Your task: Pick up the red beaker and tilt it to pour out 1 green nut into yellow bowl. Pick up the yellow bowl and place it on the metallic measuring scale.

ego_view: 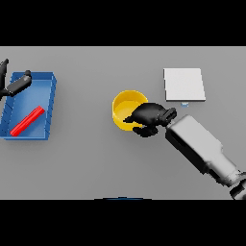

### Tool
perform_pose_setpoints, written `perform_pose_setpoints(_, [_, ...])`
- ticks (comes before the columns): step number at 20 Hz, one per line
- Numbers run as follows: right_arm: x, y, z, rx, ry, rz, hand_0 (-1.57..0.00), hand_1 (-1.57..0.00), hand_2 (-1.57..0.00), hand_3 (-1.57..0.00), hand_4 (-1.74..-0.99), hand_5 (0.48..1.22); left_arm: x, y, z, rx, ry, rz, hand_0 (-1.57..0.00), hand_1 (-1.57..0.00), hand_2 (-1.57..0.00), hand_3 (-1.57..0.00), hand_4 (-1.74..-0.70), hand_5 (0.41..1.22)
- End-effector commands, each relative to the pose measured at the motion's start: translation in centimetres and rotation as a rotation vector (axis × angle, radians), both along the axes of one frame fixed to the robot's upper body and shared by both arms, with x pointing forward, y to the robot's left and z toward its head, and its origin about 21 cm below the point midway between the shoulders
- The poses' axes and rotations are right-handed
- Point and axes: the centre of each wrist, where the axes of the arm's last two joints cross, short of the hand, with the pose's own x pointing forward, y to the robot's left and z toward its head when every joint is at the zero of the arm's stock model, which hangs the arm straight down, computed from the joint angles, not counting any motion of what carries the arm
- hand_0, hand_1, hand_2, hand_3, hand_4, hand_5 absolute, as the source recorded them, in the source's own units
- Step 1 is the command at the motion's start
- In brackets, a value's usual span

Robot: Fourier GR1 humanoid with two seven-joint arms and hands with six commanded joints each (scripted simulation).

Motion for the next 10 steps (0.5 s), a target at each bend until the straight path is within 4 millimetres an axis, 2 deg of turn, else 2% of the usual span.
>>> perform_pose_setpoints(1, [0.11,-0.13,0.06,-0.006,0.02,0.004,-1.03,-0.99,-0.97,-0.69,-1.571,1.09,-0.03,-0.12,0.11,-0.001,0.003,0.001,0.0,0.0,0.0,0.0,-0.8,0.727])
perform_pose_setpoints(2, [0.11,-0.16,0.12,-0.013,0.027,0.006,-1.14,-1.11,-1.09,-0.87,-1.604,1.116,-0.1,-0.08,0.06,0.002,0.0,0.003,0.0,0.0,0.0,0.0,-0.8,0.728])
perform_pose_setpoints(4, [0.15,-0.22,0.22,-0.014,0.036,0.004,-1.29,-1.27,-1.26,-1.02,-1.649,1.154,0.03,0.2,-0.16,0.0,0.005,0.012,0.0,0.0,0.0,0.0,-0.8,0.727])
perform_pose_setpoints(5, [-0.07,-0.04,0.27,-0.018,0.033,-0.008,-1.35,-1.33,-1.28,-1.09,-1.667,1.167,0.1,0.12,-0.15,-0.003,0.002,0.008,0.0,0.0,0.0,0.0,-0.8,0.726])
perform_pose_setpoints(10, [-0.07,-0.68,1.05,-0.018,0.033,-0.015,-1.5,-1.49,-1.45,-1.18,-1.717,1.203,-0.3,-0.24,0.04,-0.006,-0.004,-0.002,0.0,0.0,0.0,0.0,-0.81,0.725])
